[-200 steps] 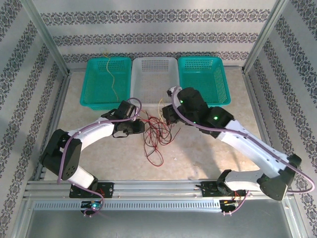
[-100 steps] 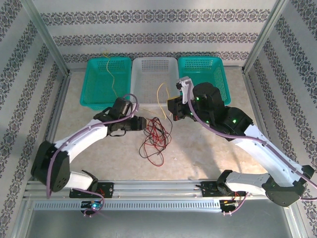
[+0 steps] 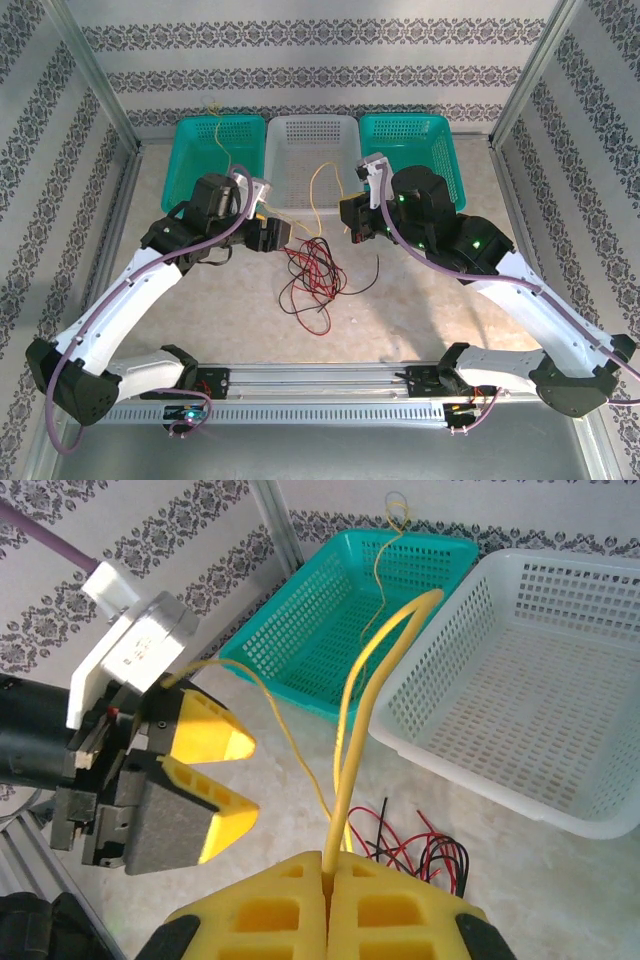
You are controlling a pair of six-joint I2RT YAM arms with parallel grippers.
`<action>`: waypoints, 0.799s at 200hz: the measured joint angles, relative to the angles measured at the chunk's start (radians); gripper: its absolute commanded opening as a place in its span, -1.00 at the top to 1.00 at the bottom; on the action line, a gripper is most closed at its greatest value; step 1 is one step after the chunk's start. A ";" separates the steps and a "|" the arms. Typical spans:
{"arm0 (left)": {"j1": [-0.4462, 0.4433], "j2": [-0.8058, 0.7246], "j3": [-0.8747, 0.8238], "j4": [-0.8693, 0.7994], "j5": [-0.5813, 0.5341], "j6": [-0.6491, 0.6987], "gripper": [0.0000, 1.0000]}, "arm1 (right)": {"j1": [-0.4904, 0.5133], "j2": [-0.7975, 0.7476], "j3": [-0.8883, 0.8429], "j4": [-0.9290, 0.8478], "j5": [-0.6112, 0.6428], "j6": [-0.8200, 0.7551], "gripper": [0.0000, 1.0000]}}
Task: Untangle the cables
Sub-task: Place the cable into the container.
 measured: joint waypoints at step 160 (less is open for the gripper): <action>0.019 0.028 0.069 0.275 0.299 -0.041 -0.53 | 0.000 -0.011 0.028 -0.010 -0.035 -0.011 0.88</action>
